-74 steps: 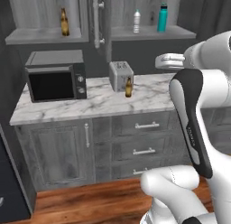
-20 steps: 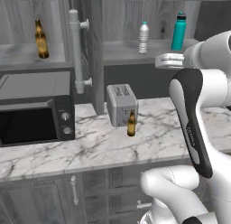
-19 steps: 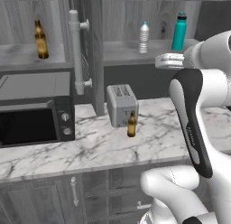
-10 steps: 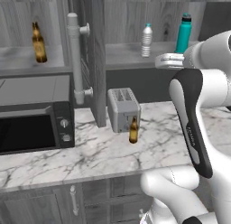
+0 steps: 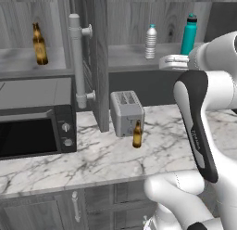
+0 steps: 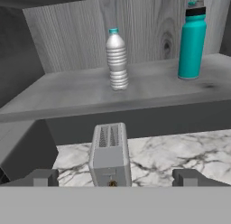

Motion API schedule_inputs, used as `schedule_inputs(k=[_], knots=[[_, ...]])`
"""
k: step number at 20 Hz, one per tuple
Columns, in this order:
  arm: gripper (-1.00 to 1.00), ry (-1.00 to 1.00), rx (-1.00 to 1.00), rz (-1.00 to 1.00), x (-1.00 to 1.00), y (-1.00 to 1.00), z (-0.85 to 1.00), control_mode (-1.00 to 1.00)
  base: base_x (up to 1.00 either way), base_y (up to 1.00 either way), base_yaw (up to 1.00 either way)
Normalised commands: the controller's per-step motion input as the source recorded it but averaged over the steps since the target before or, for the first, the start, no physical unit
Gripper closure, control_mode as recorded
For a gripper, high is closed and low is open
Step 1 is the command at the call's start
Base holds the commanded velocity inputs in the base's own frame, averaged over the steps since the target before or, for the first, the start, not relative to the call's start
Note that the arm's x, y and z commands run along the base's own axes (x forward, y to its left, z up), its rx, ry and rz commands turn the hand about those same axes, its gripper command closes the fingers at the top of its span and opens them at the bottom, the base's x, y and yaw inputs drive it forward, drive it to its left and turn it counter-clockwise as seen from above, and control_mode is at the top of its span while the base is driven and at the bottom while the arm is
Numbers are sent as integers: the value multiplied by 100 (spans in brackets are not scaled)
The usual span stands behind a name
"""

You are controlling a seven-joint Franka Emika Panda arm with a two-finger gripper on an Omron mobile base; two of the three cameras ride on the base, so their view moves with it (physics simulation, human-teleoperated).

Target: Sort all alcoholic drinks to one cabinet, and non-alcoholic drinks to the other.

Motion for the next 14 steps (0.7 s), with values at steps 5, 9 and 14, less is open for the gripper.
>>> schedule_inputs(k=[5,9,14], knots=[[-100,0,0,0,0,0,0,100,0,0,0],[-100,0,0,0,0,0,0,100,0,0,0],[-100,1,0,0,-4,0,-13,-100,0,0,0]])
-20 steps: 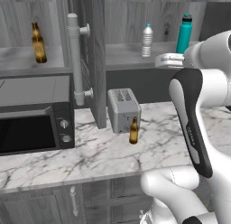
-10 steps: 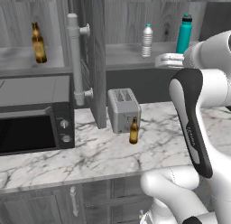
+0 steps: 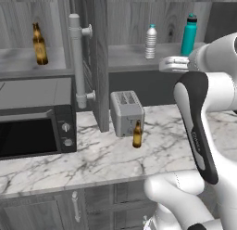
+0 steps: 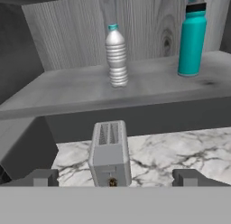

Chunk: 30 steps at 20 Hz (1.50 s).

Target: Sort all alcoholic drinks to one cabinet, and non-alcoholic drinks to the other.

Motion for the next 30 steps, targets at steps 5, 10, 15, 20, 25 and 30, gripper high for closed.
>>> schedule_inputs(k=[5,10,15,20,25,30], knots=[[-100,5,0,0,-9,0,-30,-100,0,0,0],[-100,2,0,0,-10,0,-30,-100,0,0,0],[-100,3,0,0,-6,0,-28,-100,0,0,0],[-100,7,0,0,-6,0,-33,-100,0,0,0],[-100,10,0,0,-6,1,-29,-100,0,0,0],[-100,14,0,0,-10,5,-24,-100,0,0,0]])
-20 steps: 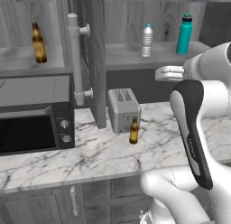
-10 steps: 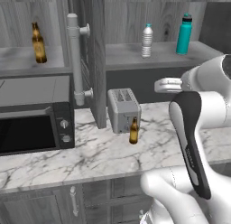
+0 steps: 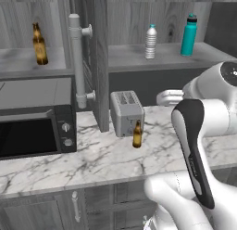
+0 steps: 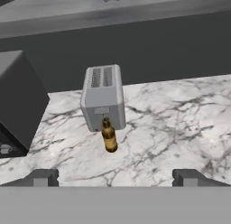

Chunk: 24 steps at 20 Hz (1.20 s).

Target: Sort all alcoholic drinks to one cabinet, and non-alcoholic drinks to the other.

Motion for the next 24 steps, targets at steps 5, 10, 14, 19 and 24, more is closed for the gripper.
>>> schedule_inputs(k=[5,10,14,19,24], knots=[[-100,11,0,0,-3,5,-23,-100,0,0,0],[-100,8,0,1,0,2,-28,-100,0,0,0],[-100,3,0,3,0,0,-31,-100,0,0,0],[-100,0,-5,2,0,0,-34,-100,0,0,0],[-100,0,-6,2,0,3,-38,-100,0,0,0]])
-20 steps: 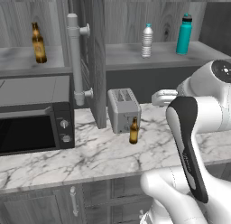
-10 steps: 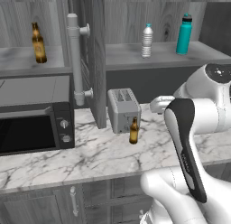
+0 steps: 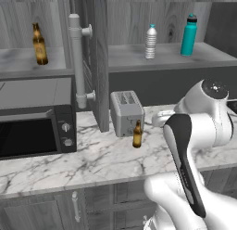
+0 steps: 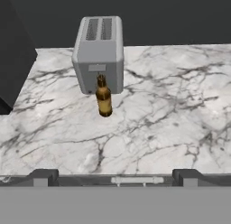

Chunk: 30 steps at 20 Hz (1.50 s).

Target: Sort all alcoholic drinks to one cabinet, and non-alcoholic drinks to the other.

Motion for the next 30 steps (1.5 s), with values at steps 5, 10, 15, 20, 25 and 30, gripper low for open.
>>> schedule_inputs(k=[5,10,15,20,25,30], knots=[[-100,0,-6,5,0,10,-32,-100,0,0,0],[-100,0,-2,6,3,13,-28,-100,0,0,0],[-100,4,0,6,11,7,-13,-100,0,0,0],[-100,1,0,3,13,1,-9,-100,0,0,0],[-100,0,-2,0,11,0,-14,-100,0,0,0],[-100,-1,-3,0,5,3,-11,-100,0,0,0]])
